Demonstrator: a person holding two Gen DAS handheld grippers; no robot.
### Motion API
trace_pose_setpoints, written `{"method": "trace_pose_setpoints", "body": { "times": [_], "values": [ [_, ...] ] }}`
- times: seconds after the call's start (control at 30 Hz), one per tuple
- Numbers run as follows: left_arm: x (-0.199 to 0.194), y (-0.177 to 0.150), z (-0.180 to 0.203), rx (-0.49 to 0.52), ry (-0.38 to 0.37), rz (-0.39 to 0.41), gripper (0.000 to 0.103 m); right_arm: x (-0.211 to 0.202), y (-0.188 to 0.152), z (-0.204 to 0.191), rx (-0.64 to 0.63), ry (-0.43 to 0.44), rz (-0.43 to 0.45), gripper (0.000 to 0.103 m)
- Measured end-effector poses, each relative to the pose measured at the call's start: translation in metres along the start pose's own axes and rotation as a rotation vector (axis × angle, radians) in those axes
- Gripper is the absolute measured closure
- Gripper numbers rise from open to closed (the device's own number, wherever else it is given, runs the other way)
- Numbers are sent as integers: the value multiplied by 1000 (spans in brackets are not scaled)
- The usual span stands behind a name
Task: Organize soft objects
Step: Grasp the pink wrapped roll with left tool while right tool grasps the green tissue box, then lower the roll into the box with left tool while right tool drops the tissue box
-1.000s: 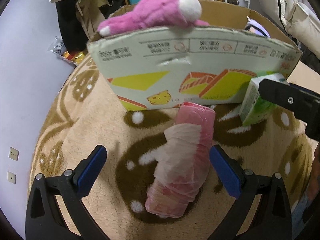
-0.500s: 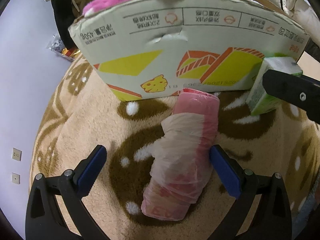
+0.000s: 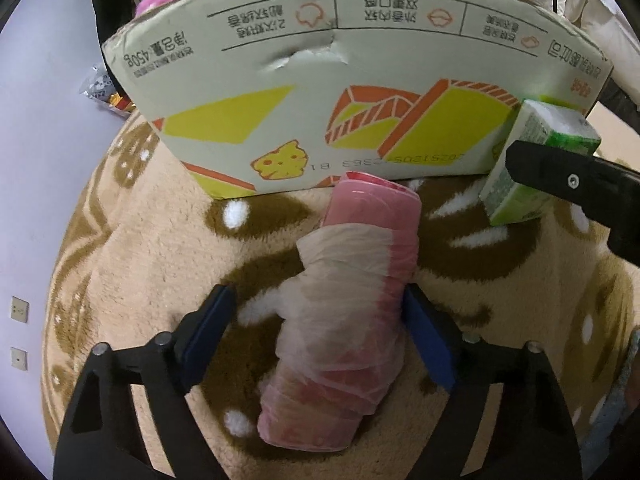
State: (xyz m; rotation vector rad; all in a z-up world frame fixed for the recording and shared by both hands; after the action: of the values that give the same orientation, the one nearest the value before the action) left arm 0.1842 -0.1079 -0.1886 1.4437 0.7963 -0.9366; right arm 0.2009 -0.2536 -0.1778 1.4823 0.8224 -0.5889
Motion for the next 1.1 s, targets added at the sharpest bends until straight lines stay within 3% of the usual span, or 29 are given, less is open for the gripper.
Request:
{"method": "trace_pose_setpoints", "body": {
  "times": [0.1, 0.17, 0.23, 0.5, 0.8, 0.87, 1.0, 1.03, 1.1],
  "values": [
    [-3, -2, 5, 17, -14, 7, 39, -3, 0, -6, -30, 0, 8, 42],
    [-6, -5, 8, 32, -9, 14, 51, -5, 0, -11, -54, -15, 7, 42],
    [-11, -7, 10, 30, -17, 17, 56, -8, -1, -13, -71, -26, 9, 43],
    [-33, -12, 4, 3, -47, 39, 61, -31, -6, -8, -47, -58, 40, 44],
    [-99, -12, -12, -35, -45, 187, 62, -79, 1, -15, -72, -82, 129, 44],
    [-117, -9, -17, -50, -59, 226, 74, -90, 3, -21, -80, -75, 154, 44],
    [-142, 6, -22, -81, -95, 279, 79, -109, 7, -30, -101, -69, 200, 44],
    [-141, 8, -24, -80, -116, 279, 86, -112, 8, -32, -102, -64, 207, 44],
    [-137, 11, -29, -88, -132, 272, 86, -114, 9, -34, -97, -57, 212, 44]
  ]
}}
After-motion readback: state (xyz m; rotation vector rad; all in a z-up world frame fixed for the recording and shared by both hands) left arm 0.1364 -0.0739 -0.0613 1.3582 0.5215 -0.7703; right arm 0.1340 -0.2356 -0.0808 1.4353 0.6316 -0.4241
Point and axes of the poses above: each gripper's, at about its wrist camera, not at the fingertips, and x roughly the way its jaws point, z to its right, y to its top, the point moved 1 cm from there along x, roughly the way its jaws point, and after that the axes turned 15 degrees about -x, right-handed, at the moved point
